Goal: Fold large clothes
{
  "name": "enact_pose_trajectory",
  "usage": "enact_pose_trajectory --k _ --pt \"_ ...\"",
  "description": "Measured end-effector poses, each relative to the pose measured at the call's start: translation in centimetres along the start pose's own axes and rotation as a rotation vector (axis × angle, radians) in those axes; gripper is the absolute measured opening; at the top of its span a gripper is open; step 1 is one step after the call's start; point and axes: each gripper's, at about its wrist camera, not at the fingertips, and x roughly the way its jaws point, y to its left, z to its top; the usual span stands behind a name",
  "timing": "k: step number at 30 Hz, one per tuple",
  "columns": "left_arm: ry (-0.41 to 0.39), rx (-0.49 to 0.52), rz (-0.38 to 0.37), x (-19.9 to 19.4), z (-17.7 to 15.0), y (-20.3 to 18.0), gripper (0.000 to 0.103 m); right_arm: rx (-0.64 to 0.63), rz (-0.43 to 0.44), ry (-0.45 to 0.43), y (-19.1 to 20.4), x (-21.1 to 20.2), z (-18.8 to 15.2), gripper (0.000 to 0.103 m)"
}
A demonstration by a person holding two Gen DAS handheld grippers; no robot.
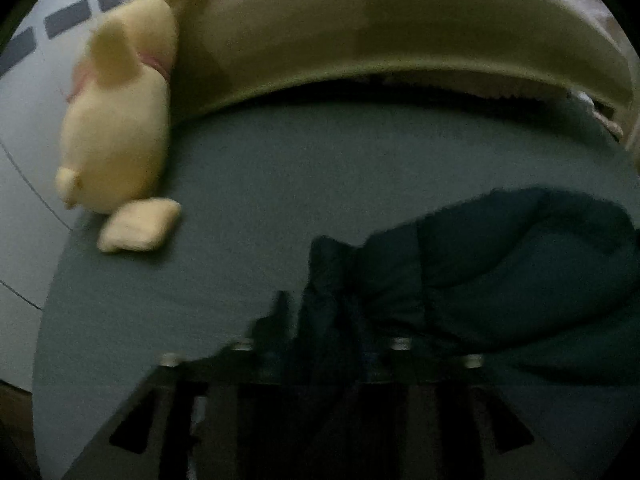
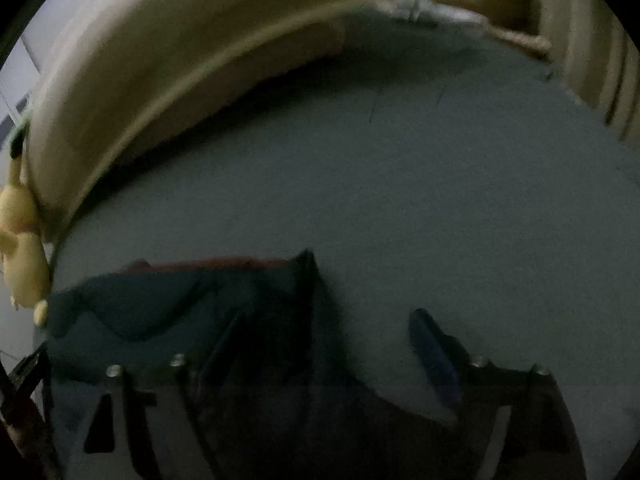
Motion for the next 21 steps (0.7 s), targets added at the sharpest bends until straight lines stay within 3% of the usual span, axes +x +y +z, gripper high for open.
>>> enact_pose_trajectory --k 2,4,8,12,18,21 --pt "-0.092 -0.037 0.049 -2.8 0.5 0.1 0.059 -0.002 -0.056 -0.071 0.7 -2.2 0.5 0.086" --pt "-0.141 -0.039 0.039 -4.9 1.0 -1.0 0.065 -0.027 -0.048 -0.122 2.5 -3.9 1.0 0.086" --pt "-0.170 0.094 -0.005 -5.9 1.5 -6.5 0.065 -0.234 -0.044 -0.149 9.9 -4.1 -0.2 0.086" --pt "-0.100 0.147 0.001 -3.9 0.8 -10.1 0.065 -0.322 -0.084 -0.092 14.1 -0.2 -2.3 0.086" --pt "-0.048 0.146 0.049 -1.2 1.6 -11.5 0.067 -0.347 -0.134 -0.052 14.4 2.7 -3.5 0.088" --pt "-0.032 0.152 0.068 0.3 1.9 -11.5 0.068 -0.326 -0.152 -0.030 13.4 3.9 -3.6 0.097"
